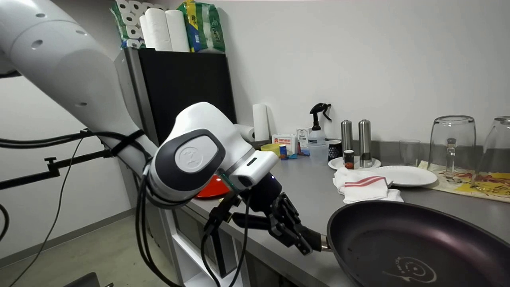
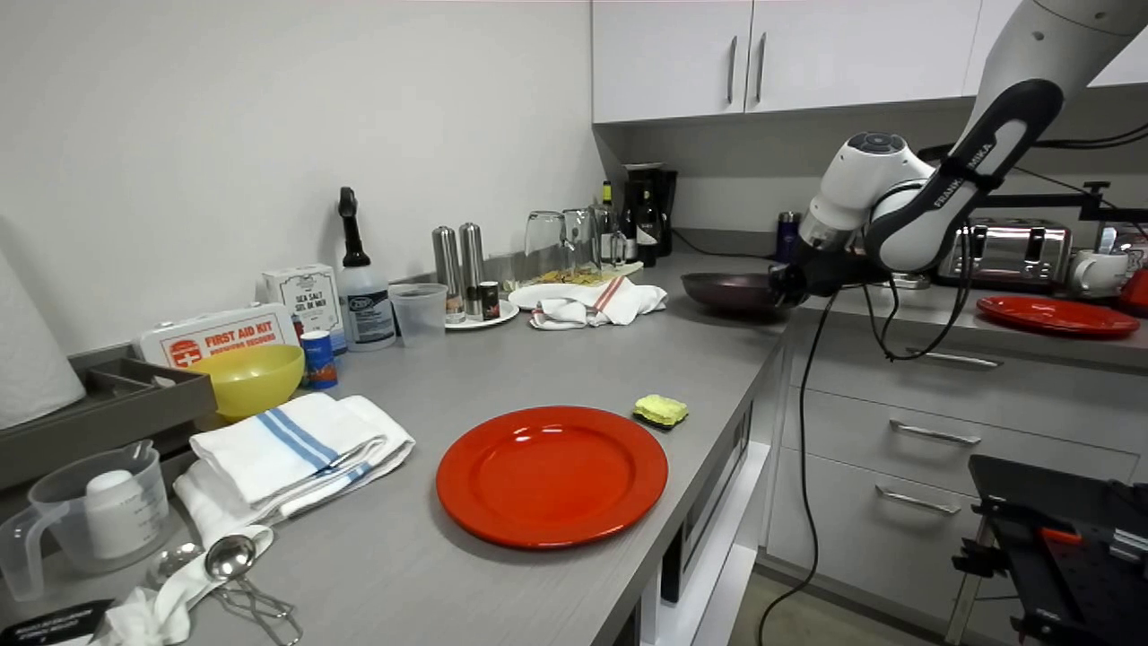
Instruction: Move the pan to the right and the left twice, then move it to the right on the counter
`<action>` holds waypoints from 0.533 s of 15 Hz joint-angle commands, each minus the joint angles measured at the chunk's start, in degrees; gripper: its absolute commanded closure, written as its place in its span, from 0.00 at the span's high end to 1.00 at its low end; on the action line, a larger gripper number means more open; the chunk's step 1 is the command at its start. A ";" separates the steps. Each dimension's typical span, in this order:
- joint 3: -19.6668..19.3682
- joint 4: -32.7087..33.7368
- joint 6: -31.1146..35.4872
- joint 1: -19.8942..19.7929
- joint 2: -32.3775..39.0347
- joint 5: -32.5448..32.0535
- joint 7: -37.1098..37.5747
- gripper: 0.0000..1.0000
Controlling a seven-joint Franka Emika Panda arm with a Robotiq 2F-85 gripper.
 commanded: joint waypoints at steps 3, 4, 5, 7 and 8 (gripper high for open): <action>2.48 2.10 2.33 -1.03 1.26 2.05 -1.05 0.16; 2.86 2.38 2.36 -1.35 1.58 2.48 -1.30 0.16; 3.18 2.56 2.26 -1.59 1.82 2.78 -1.44 0.16; 3.95 2.88 2.08 -2.28 2.38 3.44 -1.91 0.16; 4.24 3.12 2.07 -2.52 2.84 3.63 -1.98 0.16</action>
